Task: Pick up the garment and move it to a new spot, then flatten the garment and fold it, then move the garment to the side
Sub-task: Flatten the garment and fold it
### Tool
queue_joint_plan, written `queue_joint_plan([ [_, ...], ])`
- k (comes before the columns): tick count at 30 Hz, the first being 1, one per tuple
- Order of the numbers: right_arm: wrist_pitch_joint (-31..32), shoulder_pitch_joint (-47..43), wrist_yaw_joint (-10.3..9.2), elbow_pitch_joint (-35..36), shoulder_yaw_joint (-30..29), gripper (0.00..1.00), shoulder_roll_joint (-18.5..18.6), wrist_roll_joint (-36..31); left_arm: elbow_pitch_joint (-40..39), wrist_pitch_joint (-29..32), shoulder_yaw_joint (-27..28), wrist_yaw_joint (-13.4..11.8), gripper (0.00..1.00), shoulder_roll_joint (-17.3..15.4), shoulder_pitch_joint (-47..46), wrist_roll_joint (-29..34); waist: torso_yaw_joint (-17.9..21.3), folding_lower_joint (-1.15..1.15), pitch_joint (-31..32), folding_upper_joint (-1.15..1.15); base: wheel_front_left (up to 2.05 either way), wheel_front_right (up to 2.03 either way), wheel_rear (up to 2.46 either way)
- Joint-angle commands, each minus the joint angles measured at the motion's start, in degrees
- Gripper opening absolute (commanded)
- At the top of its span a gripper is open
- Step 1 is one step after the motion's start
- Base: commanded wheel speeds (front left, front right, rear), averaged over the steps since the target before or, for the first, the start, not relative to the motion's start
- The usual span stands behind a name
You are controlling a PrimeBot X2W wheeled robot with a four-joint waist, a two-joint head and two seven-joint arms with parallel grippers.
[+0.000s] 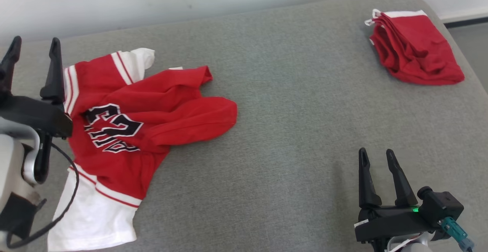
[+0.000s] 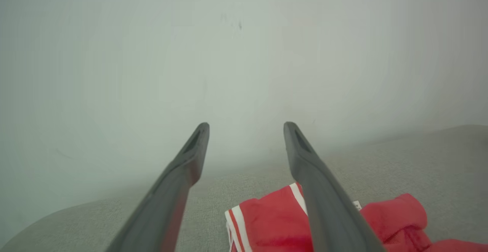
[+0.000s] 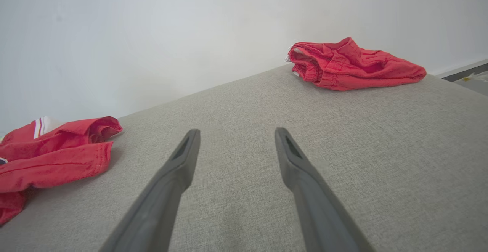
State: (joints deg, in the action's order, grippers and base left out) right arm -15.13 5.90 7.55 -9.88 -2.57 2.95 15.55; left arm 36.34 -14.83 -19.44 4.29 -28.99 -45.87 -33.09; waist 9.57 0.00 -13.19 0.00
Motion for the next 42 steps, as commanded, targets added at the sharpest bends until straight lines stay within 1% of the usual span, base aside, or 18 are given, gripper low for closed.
queue_joint_plan([
  [1, 0.02, -0.57, -0.15, -0.04, -0.05, 1.00, -0.17, -0.28, -1.20, -0.30, 0.61, -0.42, 1.00, 0.06, 1.47, 0.42, -1.79, 0.00, 1.49, 0.00, 0.00, 0.00, 0.00],
  [3, 0.01, -0.94, -0.15, -0.14, -0.09, 1.00, -0.17, -0.48, -3.65, -0.39, 1.59, -0.84, 1.00, 0.46, 3.82, -0.41, -2.77, 0.00, 2.13, 0.00, 0.00, 0.00, 0.00],
  [6, 0.02, -1.42, -0.15, -0.20, -0.19, 1.00, -0.17, -0.55, -8.33, -0.39, 2.73, -1.98, 1.00, -0.13, 7.41, 0.73, -4.21, 0.00, 2.87, 0.00, 0.00, 0.00, 0.00],
  [11, 0.01, -2.05, -0.15, -0.25, -0.24, 1.00, -0.17, -1.17, -15.99, -0.37, 4.80, -4.25, 1.00, 0.65, 15.07, 1.99, -6.41, 0.00, 3.89, 0.00, 0.00, 0.00, 0.00],
  [15, 0.01, -2.52, -0.15, -0.26, -0.36, 1.00, -0.16, -1.72, -21.03, -0.38, 6.75, -5.77, 1.00, 2.14, 21.22, 3.02, -7.77, 0.00, 4.69, 0.00, 0.00, 0.00, 0.00],
  [19, 0.02, -2.94, -0.15, -0.38, -0.41, 1.00, -0.11, -2.11, -24.64, -0.38, 8.44, -6.75, 1.00, 4.30, 26.97, 4.33, -8.88, 0.00, 5.65, 0.00, 0.00, 0.00, 0.00],
  [25, 0.01, -3.61, -0.15, -0.60, -0.24, 1.00, 0.29, -2.27, -27.58, -0.39, 10.45, -6.76, 1.00, 7.49, 34.35, 6.45, -10.11, 0.00, 7.22, 0.00, 0.00, 0.00, 0.00],
  [26, 0.02, -3.89, -0.15, -0.65, -0.08, 1.00, 0.48, -2.30, -28.48, -0.39, 11.34, -6.44, 1.00, 8.66, 36.06, 7.27, -10.53, 0.00, 7.57, 0.00, 0.00, 0.00, 0.00],
  [29, 0.01, -4.33, -0.15, -0.74, -0.06, 1.00, 0.70, -2.25, -29.64, -0.39, 12.73, -5.85, 1.00, 10.01, 38.45, 8.84, -11.17, 0.00, 8.15, 0.00, 0.00, 0.00, 0.00],
  [31, 0.01, -4.55, -0.15, -0.83, 0.03, 1.00, 0.72, -2.23, -30.47, -0.39, 13.90, -5.61, 1.00, 11.47, 39.83, 9.79, -11.55, 0.00, 8.50, 0.00, 0.00, 0.00, 0.00],
  [33, 0.01, -4.55, -0.15, -0.83, 0.03, 1.00, 0.72, -2.23, -30.47, -0.39, 13.90, -5.61, 1.00, 11.47, 39.83, 9.79, -11.55, 0.00, 8.50, 0.00, 0.00, 0.00, 0.00],
  [35, 0.01, -4.77, -0.15, -1.03, 0.31, 1.00, 0.84, -2.15, -31.30, -0.39, 15.74, -5.43, 1.00, 12.63, 42.03, 12.15, -11.88, 0.00, 8.96, 0.00, 0.00, 0.00, 0.00],
  [42, 0.02, -5.26, -0.15, -1.74, 0.86, 1.00, 0.96, -1.81, -30.29, -0.39, 17.29, -4.29, 1.00, 15.51, 45.63, 16.02, -12.47, 0.00, 9.66, 0.00, 0.00, 0.00, 0.00],
])
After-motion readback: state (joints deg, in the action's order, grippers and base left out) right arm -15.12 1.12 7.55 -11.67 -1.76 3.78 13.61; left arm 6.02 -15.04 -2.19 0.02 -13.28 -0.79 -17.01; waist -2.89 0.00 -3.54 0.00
